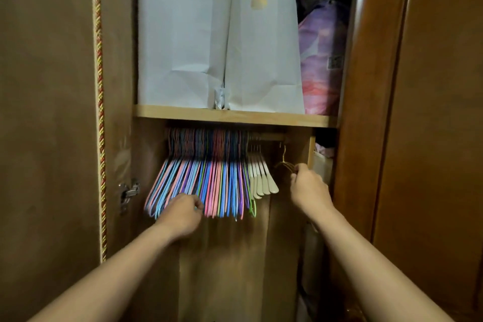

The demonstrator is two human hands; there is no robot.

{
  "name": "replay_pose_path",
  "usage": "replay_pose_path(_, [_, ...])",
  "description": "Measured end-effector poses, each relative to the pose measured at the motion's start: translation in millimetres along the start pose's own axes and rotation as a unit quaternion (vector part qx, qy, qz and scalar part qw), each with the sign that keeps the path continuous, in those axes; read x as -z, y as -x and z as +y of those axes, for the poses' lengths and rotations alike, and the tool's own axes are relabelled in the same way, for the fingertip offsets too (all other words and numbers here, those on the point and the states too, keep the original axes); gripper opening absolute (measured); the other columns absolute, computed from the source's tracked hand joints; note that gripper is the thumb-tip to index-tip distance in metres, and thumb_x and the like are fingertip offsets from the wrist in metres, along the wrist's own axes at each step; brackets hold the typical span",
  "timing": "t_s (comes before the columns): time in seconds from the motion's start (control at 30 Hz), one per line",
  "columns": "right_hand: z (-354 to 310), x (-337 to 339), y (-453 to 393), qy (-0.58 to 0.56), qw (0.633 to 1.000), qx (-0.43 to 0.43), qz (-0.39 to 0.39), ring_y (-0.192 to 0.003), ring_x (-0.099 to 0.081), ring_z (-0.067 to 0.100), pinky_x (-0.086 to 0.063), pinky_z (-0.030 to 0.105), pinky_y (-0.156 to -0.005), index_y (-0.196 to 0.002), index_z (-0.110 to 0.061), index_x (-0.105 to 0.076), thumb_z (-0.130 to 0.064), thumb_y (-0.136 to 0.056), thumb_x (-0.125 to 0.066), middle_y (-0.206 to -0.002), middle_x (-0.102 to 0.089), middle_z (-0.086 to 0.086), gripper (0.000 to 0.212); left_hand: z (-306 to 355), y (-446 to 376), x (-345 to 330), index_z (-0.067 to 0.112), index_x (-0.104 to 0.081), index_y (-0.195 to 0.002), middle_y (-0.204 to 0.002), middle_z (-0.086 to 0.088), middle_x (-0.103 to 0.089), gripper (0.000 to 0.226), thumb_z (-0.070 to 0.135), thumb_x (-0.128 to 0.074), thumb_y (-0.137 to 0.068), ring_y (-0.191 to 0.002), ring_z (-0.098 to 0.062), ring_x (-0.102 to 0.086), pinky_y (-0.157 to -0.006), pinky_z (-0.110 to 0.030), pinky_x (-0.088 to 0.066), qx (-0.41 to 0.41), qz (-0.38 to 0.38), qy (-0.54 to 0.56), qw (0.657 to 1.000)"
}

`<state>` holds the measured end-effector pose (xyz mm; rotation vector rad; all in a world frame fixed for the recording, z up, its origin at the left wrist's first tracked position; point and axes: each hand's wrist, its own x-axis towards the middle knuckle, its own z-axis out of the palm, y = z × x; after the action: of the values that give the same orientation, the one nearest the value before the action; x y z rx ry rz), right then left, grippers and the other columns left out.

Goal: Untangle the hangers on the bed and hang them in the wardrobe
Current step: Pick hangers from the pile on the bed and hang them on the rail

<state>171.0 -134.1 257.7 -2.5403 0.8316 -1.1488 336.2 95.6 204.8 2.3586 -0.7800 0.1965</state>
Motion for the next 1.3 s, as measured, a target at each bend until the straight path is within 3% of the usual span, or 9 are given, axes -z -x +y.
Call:
replay_pose_path(0.2, [-10.8,-31.8,-60.1,-0.002,1.000,-0.001,-0.028,-0.108,-0.059,0.036,-0.047,0.042,-0.088,-0.131,-0.012,-0.049,-0.023,-0.103,-0.043,-0.120,-0.060,0.014,0.030,-30.7,2.5,1.9,0.029,-0.065,-0.082,-0.106,0.000,-0.066,0.009,0.026,-0.060,-0.089,-0.100,-0.019,-0.061,-0.091,-0.029,-0.050,0.047,0.006,-0.048,0.998])
replay_pose_path(0.33, [-19.9,-41.7,-93.0,-0.005,1.000,-0.006,-0.018,-0.111,-0.058,0.042,-0.047,0.042,-0.090,-0.127,-0.010,-0.053,-0.022,-0.103,-0.040,-0.121,-0.058,0.018,0.029,-44.6,1.3,4.9,0.031,-0.063,-0.090,-0.114,-0.001,-0.062,0.007,0.026,-0.059,-0.087,-0.108,-0.021,-0.060,-0.097,-0.029,-0.048,0.060,0.002,-0.070,0.996])
replay_pose_path(0.5, [-14.9,-63.2,-108.0,0.022,0.997,-0.021,-0.067,-0.112,-0.058,0.045,-0.048,0.043,-0.093,-0.121,-0.010,-0.059,-0.013,-0.099,-0.039,-0.123,-0.059,0.021,0.029,-55.5,-2.7,7.8,0.033,-0.061,-0.093,-0.125,-0.006,-0.057,0.010,0.024,-0.059,-0.088,-0.116,-0.026,-0.057,-0.101,-0.029,-0.045,0.082,0.007,-0.062,0.995])
replay_pose_path(0.73, [-4.8,-80.3,-103.3,0.020,0.998,-0.032,-0.057,-0.115,-0.055,0.044,-0.048,0.045,-0.094,-0.135,-0.014,-0.052,-0.012,-0.099,-0.042,-0.130,-0.052,0.020,0.037,-57.4,-10.4,3.5,0.029,-0.067,-0.101,-0.123,-0.005,-0.057,0.015,0.025,-0.058,-0.090,-0.112,-0.024,-0.057,-0.098,-0.030,-0.048,0.086,0.014,-0.051,0.995])
replay_pose_path(0.8, [-6.8,-80.7,-100.8,0.053,0.997,-0.022,-0.043,-0.120,-0.050,0.042,-0.047,0.047,-0.095,-0.135,-0.013,-0.051,-0.016,-0.098,-0.048,-0.135,-0.044,0.019,0.037,-56.3,-12.4,2.3,0.031,-0.067,-0.097,-0.119,-0.003,-0.058,0.012,0.025,-0.059,-0.090,-0.109,-0.023,-0.057,-0.096,-0.031,-0.049,0.080,0.018,-0.046,0.996])
replay_pose_path(0.93, [-17.1,-83.9,-94.1,0.179,0.980,0.083,0.022,-0.123,-0.041,0.037,-0.047,0.044,-0.095,-0.134,-0.016,-0.050,-0.016,-0.090,-0.058,-0.135,-0.043,0.015,0.045,-55.1,-19.7,0.4,0.031,-0.065,-0.099,-0.117,-0.003,-0.056,0.011,0.025,-0.058,-0.092,-0.109,-0.024,-0.056,-0.098,-0.032,-0.046,0.065,0.022,-0.062,0.996])
replay_pose_path(1.1, [-17.8,-84.6,-104.6,0.208,0.970,0.021,-0.121,-0.118,-0.052,0.037,-0.053,0.043,-0.087,-0.135,-0.015,-0.053,-0.011,-0.091,-0.058,-0.139,-0.040,0.017,0.044,-54.8,-26.6,0.2,0.028,-0.066,-0.108,-0.114,0.001,-0.046,0.015,0.025,-0.057,-0.095,-0.116,-0.022,-0.050,-0.104,-0.032,-0.041,0.037,0.025,-0.081,0.996])
replay_pose_path(1.3, [-8.6,-78.5,-110.7,0.322,0.941,0.052,-0.090,-0.111,-0.060,0.034,-0.055,0.040,-0.082,-0.129,-0.007,-0.061,-0.003,-0.097,-0.044,-0.128,-0.049,0.018,0.037,-58.3,-28.2,0.8,0.030,-0.065,-0.101,-0.115,0.000,-0.047,0.011,0.026,-0.057,-0.095,-0.117,-0.024,-0.049,-0.105,-0.034,-0.043,0.040,-0.001,-0.072,0.997])
